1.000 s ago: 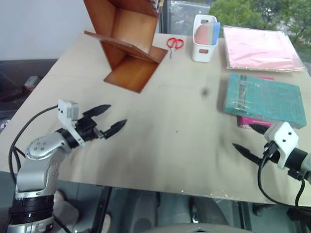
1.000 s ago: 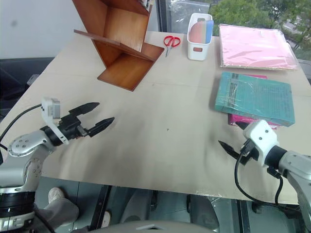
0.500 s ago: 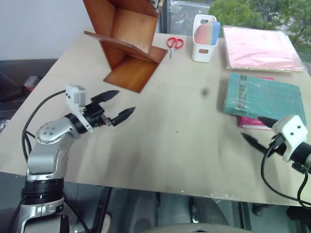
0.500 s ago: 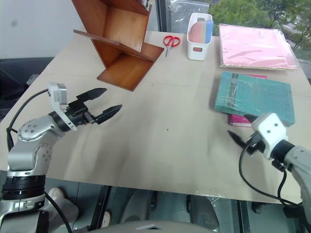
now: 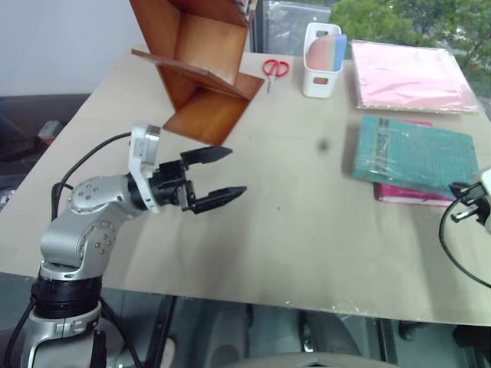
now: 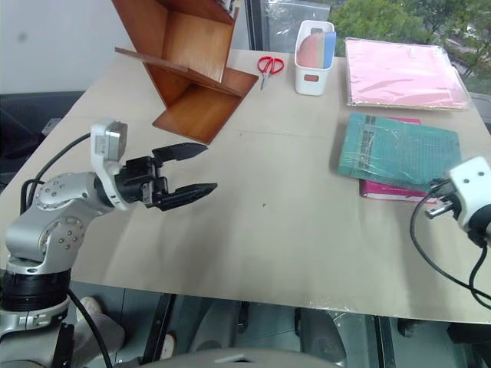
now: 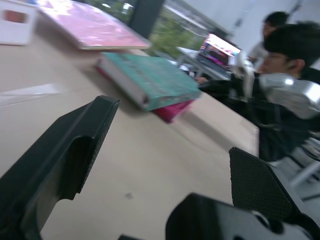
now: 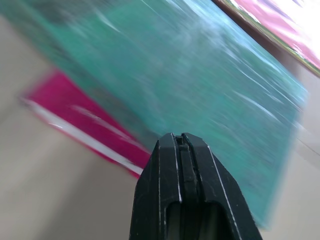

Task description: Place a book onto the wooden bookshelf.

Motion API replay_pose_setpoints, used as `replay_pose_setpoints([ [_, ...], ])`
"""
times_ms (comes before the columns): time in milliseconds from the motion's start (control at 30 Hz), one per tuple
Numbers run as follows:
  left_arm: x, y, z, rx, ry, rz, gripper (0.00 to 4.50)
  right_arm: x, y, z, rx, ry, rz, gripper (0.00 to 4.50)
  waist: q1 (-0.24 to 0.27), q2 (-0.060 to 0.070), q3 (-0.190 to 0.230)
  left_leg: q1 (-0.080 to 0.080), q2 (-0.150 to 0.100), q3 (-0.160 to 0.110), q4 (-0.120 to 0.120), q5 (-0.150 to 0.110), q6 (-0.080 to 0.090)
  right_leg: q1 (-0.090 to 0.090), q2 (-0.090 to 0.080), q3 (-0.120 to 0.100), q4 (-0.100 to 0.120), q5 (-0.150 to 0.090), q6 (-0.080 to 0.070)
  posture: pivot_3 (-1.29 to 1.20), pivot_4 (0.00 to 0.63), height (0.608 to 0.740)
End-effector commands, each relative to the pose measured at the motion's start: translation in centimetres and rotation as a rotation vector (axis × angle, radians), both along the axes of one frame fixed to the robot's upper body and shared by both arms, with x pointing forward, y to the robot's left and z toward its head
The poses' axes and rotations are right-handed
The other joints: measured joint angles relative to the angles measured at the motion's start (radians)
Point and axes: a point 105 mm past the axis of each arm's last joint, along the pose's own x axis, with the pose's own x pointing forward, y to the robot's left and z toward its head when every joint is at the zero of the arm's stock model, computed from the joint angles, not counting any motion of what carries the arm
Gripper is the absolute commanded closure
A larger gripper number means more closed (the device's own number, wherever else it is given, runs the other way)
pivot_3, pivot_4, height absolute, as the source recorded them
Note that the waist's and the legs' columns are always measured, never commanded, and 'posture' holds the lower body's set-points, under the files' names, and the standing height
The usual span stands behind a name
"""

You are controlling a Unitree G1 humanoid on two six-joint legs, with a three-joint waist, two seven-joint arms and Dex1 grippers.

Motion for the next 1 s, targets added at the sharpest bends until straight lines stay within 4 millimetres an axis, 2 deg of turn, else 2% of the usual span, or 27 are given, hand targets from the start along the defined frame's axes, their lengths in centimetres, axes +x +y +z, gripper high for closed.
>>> replay_pose_setpoints([
  [33,-1.9,-1.2,1.2,0.036,-0.041,-0.128,0.00,-0.1,-2.1,2.4,-0.055,-0.059,-0.054,4.47,0.000,0.000,0.000,0.000,0.000,0.000,0.000,0.000,0.000,0.000,0.000,0.000,0.000,0.000,0.000,0.00,0.150,0.740],
  [167,-1.8,-1.4,1.2,0.046,-0.044,-0.125,0.00,0.6,-5.0,2.8,-0.101,-0.089,-0.194,4.47,-0.002,0.001,0.000,0.000,0.000,0.000,0.000,0.000,0.000,0.000,0.000,0.001,0.000,0.000,0.000,0.00,0.150,0.740],
  [267,-1.8,-1.4,1.0,0.045,-0.043,-0.120,0.00,1.0,-6.4,1.3,-0.126,-0.037,-0.247,4.47,-0.002,0.001,0.000,0.001,0.000,0.001,0.000,0.000,0.000,0.000,0.000,0.001,0.000,0.000,0.000,0.00,0.150,0.740],
  [333,-1.7,-1.5,1.0,0.043,-0.048,-0.112,0.00,1.4,-6.7,0.5,-0.124,-0.014,-0.246,4.47,-0.002,0.001,0.000,0.001,0.000,0.001,0.000,0.000,0.000,0.000,0.000,0.001,0.000,0.000,0.000,0.00,0.150,0.740],
  [567,-1.1,-0.9,0.8,0.050,-0.058,-0.068,0.00,1.6,-5.4,-1.4,-0.078,0.066,-0.161,4.47,-0.002,0.002,0.000,0.001,0.000,0.001,0.000,0.000,0.000,0.000,0.000,0.001,0.000,0.000,0.000,0.00,0.150,0.740],
  [833,-0.8,-1.0,0.4,0.037,-0.049,-0.053,0.00,0.6,-2.4,-2.1,-0.022,0.099,-0.053,4.47,-0.001,0.002,0.000,0.001,0.000,0.001,0.000,0.000,0.000,0.000,0.000,0.001,0.000,0.000,0.000,0.00,0.150,0.740],
  [1000,-0.6,-1.1,0.2,0.034,-0.036,-0.055,0.00,0.7,-1.3,-2.1,-0.004,0.098,-0.032,4.47,-0.002,0.002,-0.001,0.001,0.000,0.001,0.000,0.000,0.000,0.000,0.000,0.001,0.000,0.000,0.000,0.00,0.150,0.740],
])
